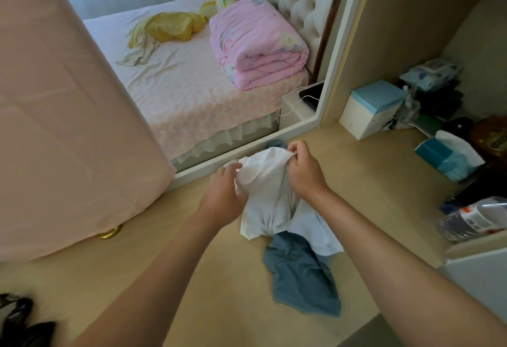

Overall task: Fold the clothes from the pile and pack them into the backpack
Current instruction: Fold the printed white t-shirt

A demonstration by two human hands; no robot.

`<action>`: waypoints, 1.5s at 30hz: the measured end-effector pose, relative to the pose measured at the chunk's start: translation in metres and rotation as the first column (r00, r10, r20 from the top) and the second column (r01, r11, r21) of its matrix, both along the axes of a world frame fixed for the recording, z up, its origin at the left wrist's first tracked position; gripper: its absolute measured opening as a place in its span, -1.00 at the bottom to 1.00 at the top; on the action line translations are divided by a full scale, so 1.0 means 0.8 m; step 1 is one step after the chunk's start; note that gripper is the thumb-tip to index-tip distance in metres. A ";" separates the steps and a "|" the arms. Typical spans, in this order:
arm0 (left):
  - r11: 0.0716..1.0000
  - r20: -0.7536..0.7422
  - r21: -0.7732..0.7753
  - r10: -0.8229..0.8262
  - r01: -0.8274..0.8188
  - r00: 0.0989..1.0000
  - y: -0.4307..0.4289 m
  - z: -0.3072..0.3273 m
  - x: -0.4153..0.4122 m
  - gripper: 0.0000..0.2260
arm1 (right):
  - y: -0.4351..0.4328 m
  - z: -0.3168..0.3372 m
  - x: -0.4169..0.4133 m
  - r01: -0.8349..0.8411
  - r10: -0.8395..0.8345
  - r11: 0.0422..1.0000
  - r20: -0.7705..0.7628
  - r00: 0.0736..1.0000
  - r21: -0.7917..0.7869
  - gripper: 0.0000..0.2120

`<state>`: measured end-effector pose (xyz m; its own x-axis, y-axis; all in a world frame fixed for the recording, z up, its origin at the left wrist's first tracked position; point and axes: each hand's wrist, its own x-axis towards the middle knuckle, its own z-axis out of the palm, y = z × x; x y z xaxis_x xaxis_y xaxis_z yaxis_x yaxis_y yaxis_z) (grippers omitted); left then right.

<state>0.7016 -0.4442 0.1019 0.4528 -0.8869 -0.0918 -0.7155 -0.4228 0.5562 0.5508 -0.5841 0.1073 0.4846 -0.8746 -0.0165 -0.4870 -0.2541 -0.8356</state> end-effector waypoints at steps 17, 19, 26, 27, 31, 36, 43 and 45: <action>0.991 -0.109 -0.129 -0.044 0.030 0.993 0.096 0.013 0.050 -0.23 | 0.089 0.004 0.079 -0.260 0.259 0.965 -0.297 0.919 0.038 -0.90; 0.967 -0.166 -0.240 -0.125 0.083 0.978 0.097 0.025 0.044 -0.15 | 0.119 0.028 0.106 -0.348 0.359 0.929 -0.080 0.930 0.130 -0.93; 0.904 -0.172 -0.043 0.413 -0.425 0.894 0.171 -0.025 0.097 -0.62 | 0.123 -0.012 0.111 -0.321 0.324 0.861 0.061 0.944 0.395 -0.59; 0.880 -0.159 0.162 0.469 -0.446 0.869 0.184 -0.044 0.103 -0.54 | 0.117 -0.028 0.100 -0.292 0.338 0.898 -0.090 0.937 0.330 -0.56; 0.747 -0.026 0.517 0.502 -0.418 0.864 0.198 -0.085 0.082 -0.37 | 0.117 -0.090 0.067 -0.441 0.484 0.871 -0.535 0.692 0.218 -0.34; 0.973 -0.032 0.183 0.148 -0.139 0.989 0.142 -0.109 0.022 -0.52 | 0.126 -0.133 0.051 -0.492 0.421 0.854 -0.781 0.461 0.171 -0.05; 0.877 0.198 0.477 -0.171 0.057 0.965 0.109 -0.165 0.000 -0.37 | 0.086 -0.116 0.043 -0.594 0.363 0.804 -0.781 0.508 -0.013 -0.58; 0.901 0.294 0.430 -0.194 0.052 0.936 0.114 -0.175 0.010 -0.51 | 0.064 -0.109 0.037 -0.632 0.223 0.767 -0.876 0.427 -0.113 -0.70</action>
<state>0.7097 -0.3531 -0.0384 0.4097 -0.8516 -0.3269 -0.8854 -0.4574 0.0820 0.5806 -0.5325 0.0202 0.7487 -0.5726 -0.3340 -0.5881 -0.8062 0.0640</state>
